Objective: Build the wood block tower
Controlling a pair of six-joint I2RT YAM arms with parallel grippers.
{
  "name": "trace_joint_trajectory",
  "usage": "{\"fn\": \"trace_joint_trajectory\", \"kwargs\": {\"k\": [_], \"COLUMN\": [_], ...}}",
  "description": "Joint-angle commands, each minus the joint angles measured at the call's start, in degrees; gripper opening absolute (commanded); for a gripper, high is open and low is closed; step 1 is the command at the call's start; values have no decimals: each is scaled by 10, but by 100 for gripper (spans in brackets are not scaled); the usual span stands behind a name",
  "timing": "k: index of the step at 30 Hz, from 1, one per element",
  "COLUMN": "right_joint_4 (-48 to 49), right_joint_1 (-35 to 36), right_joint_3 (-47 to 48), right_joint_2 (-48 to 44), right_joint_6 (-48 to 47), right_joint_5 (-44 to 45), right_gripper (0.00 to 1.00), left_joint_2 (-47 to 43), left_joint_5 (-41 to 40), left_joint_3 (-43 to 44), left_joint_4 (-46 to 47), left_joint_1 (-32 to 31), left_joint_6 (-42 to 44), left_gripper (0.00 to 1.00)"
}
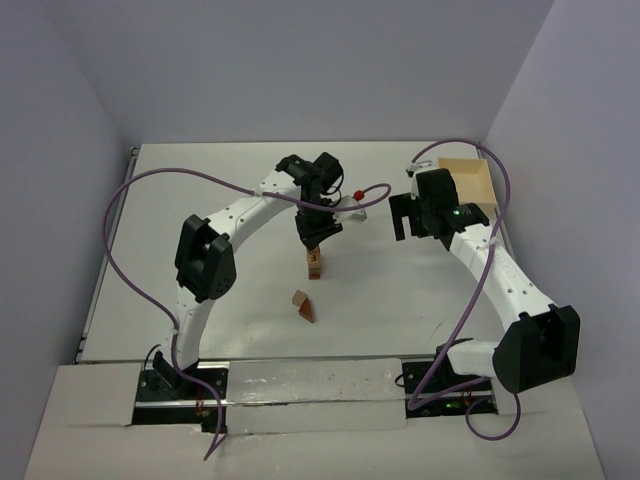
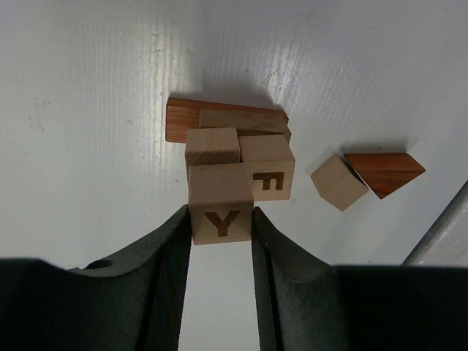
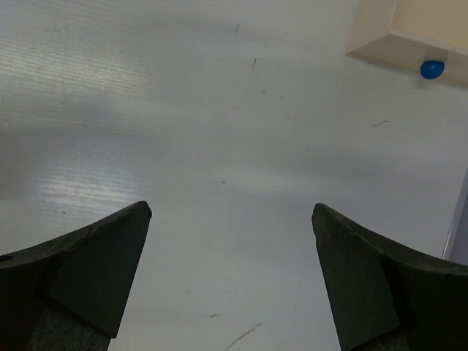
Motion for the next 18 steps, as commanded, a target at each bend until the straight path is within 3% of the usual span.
{"fn": "trace_joint_trajectory", "kwargs": {"k": [1, 15, 18], "right_joint_4": [19, 21, 21], "right_joint_1": [-6, -6, -7], "right_joint_3": [3, 1, 2], "right_joint_2": [-8, -6, -5], "right_joint_6": [-3, -4, -4], "right_joint_5": [0, 1, 0], "right_gripper": [100, 100, 100], "left_joint_2": [0, 2, 3], "left_joint_5": [3, -2, -1], "left_joint_3": [26, 31, 35], "left_joint_4": [-4, 4, 2], "left_joint_1": [-5, -6, -6], "left_joint_6": [3, 1, 3], "left_gripper": [42, 46, 54]}}
